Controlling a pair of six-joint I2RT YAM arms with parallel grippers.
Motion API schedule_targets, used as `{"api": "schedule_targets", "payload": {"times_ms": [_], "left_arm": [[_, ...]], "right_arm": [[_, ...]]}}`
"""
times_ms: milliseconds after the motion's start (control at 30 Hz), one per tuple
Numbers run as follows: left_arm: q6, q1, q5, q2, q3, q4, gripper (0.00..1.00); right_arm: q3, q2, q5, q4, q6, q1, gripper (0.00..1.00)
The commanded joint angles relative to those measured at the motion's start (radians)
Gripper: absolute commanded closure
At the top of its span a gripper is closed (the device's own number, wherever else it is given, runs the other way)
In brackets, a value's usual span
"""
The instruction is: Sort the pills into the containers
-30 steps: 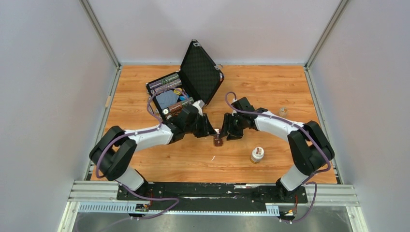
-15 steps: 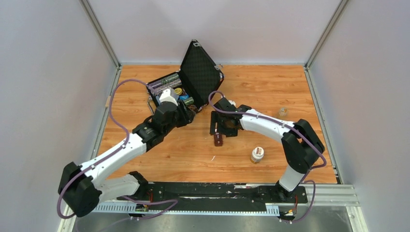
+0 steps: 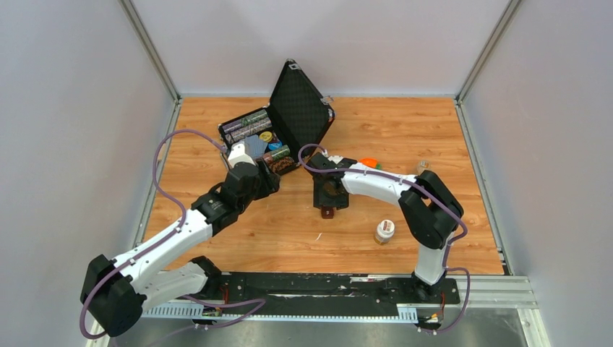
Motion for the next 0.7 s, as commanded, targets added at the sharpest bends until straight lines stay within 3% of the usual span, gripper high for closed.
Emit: {"api": "schedule_targets", "payload": {"times_ms": [0,167,233,333,600,667], "left_arm": [[-0.015,0.017,0.009,0.000,-0.018,0.018,0.38],[-0.013,0.027,0.030,0.002,-0.040,0.028,0.33],[-0.002,0.031,0.040,0.004,-0.041,0.030,0.26],[0.018,0.031,0.052,0.008,-0.041,0.033,0.04],[0.049,0.040,0.107,0.013,-0.064,0.074,0.00],[0.039,0.044,0.133,0.017,-0.073,0.096,0.04]], "right_arm": [[0.049,0.017,0.056,-0.004,-0.007,0.005,0.43],[0.067,0.027,0.058,0.004,-0.019,0.005,0.46],[0.070,0.026,0.056,0.004,-0.016,0.005,0.48],[0.072,0.029,0.047,0.005,-0.015,0.005,0.53],[0.059,0.015,0.034,0.008,-0.024,0.005,0.61],[0.048,-0.005,0.023,0.027,-0.047,0.005,0.62]]}}
